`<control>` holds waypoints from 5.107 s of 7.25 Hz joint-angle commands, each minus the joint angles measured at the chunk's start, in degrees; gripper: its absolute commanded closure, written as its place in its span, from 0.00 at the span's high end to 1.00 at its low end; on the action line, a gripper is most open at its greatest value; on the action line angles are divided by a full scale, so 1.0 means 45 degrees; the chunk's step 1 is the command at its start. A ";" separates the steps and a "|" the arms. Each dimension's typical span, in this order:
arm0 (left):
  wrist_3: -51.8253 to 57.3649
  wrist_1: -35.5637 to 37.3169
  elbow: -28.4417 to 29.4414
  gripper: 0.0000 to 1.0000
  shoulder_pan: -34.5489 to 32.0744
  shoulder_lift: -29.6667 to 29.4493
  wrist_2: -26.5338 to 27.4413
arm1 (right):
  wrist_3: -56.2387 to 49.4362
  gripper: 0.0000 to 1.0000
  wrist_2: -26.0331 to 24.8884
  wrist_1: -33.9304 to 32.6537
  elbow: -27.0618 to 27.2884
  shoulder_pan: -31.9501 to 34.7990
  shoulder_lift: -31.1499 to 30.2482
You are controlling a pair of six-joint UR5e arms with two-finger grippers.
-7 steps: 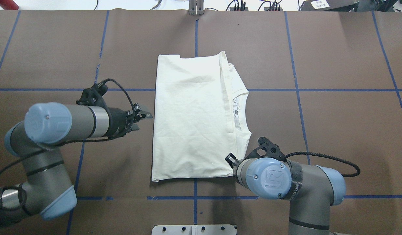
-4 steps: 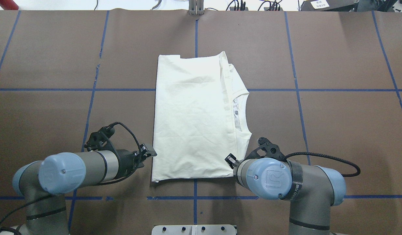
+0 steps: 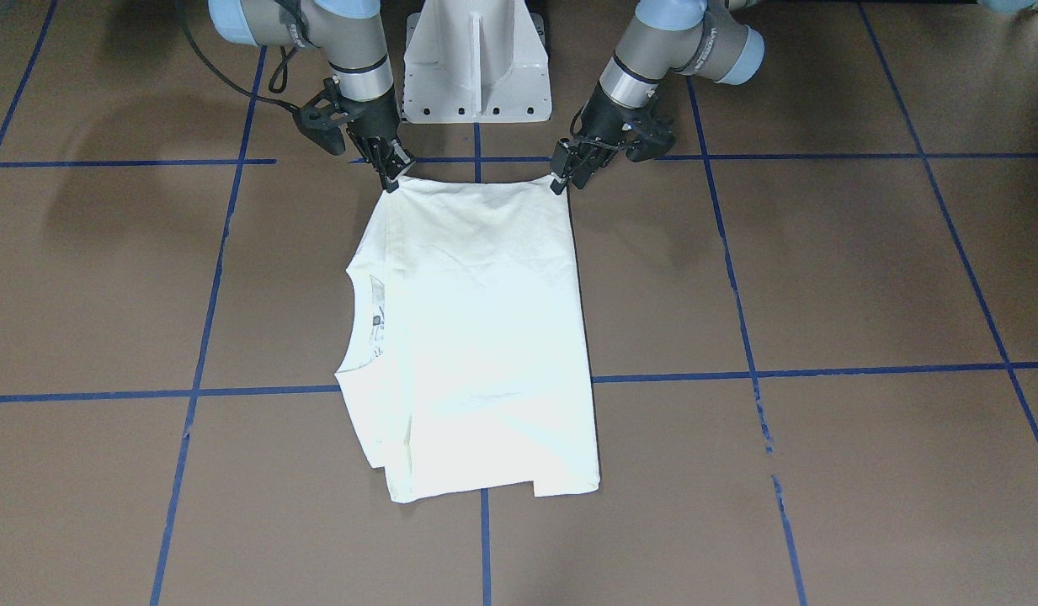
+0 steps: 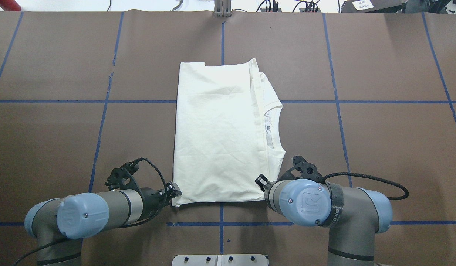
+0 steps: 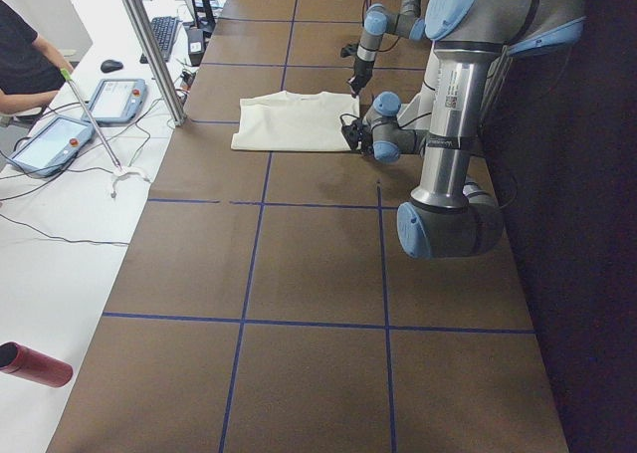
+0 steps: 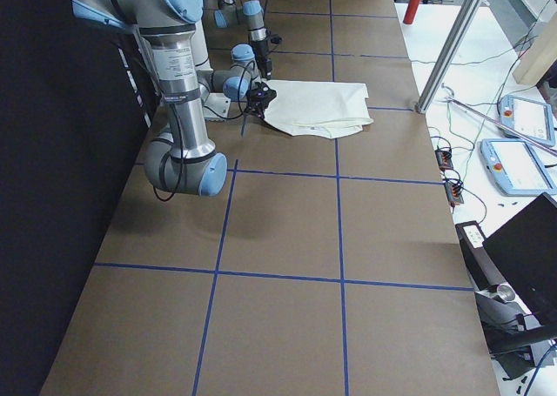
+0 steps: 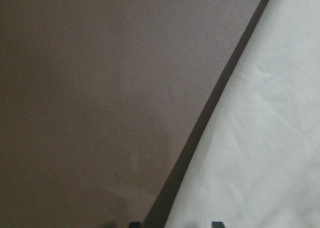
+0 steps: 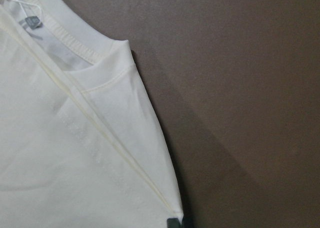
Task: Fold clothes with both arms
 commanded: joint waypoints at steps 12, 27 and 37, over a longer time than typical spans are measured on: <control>-0.2365 0.1712 -0.4414 0.00 0.2504 0.1761 0.1601 | 0.0102 0.00 -0.1111 -0.0098 0.2890 -0.2542 -0.1361; 0.4079 0.0625 0.5576 0.00 -0.5265 -0.5483 -0.0582 | -0.5245 0.00 0.3104 0.3354 -0.7060 0.5559 0.4101; 0.6619 -0.4686 0.5910 0.00 -0.5269 -0.3298 -0.3237 | -0.5914 0.00 0.3672 0.3418 -0.8098 0.5816 0.4570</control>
